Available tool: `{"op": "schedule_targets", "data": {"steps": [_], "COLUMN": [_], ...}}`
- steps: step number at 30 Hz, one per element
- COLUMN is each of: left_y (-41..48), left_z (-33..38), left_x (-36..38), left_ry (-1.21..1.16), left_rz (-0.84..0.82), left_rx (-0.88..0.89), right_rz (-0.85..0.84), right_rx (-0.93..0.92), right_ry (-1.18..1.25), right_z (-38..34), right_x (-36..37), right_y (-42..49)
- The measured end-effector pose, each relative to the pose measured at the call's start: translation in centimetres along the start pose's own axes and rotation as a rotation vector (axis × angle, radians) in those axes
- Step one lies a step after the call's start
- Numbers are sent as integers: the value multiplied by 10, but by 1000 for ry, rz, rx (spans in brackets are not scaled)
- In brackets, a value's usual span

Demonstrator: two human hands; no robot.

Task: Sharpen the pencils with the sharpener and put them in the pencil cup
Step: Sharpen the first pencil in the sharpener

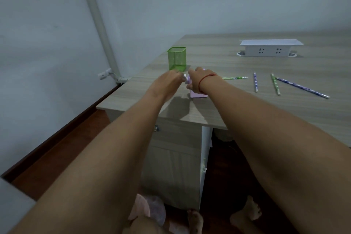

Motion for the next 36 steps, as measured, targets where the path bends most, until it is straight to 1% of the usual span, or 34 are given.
{"op": "schedule_targets", "data": {"steps": [2, 10, 14, 16, 18, 20, 24, 30, 33, 36], "left_y": [-9, -4, -12, -19, -23, -22, -14, 9, 25, 47], "left_z": [6, 1, 2, -1, -7, -10, -16, -28, -35, -34], "left_x": [6, 15, 29, 45, 58, 67, 75, 81, 75, 53], "left_ry": [4, 29, 6, 41, 71, 49, -2, 44, 121, 218], "left_rz": [-51, -226, -315, -353, -352, -364, -377, -435, -382, -263], "left_rx": [-9, -176, -196, -187, -166, -158, -199, -134, -32, 105], "right_rz": [10, -2, 16, 16, 24, 41, 75, 98, 90, 51], "right_rx": [1, -32, -62, -73, -78, -76, -76, -102, -123, -140], "right_ry": [-15, -5, -8, -8, 7, 36, 72, 100, 81, 24], "right_z": [-1, -2, -4, -5, -4, -3, -1, 0, -1, -2], "right_x": [-2, -4, -7, -5, -3, 0, 2, 2, 2, 0], "right_y": [-1, -4, -6, -6, -5, -4, -2, 0, 0, 2]}}
Point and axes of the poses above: each hand's wrist, its own y-axis towards the middle knuckle, its own x-axis out of the palm, z = x × y, the point moved 10 cm from there along y, towards the middle knuckle, and after that the axes turned 11 degrees about z, right-handed, at the moved point
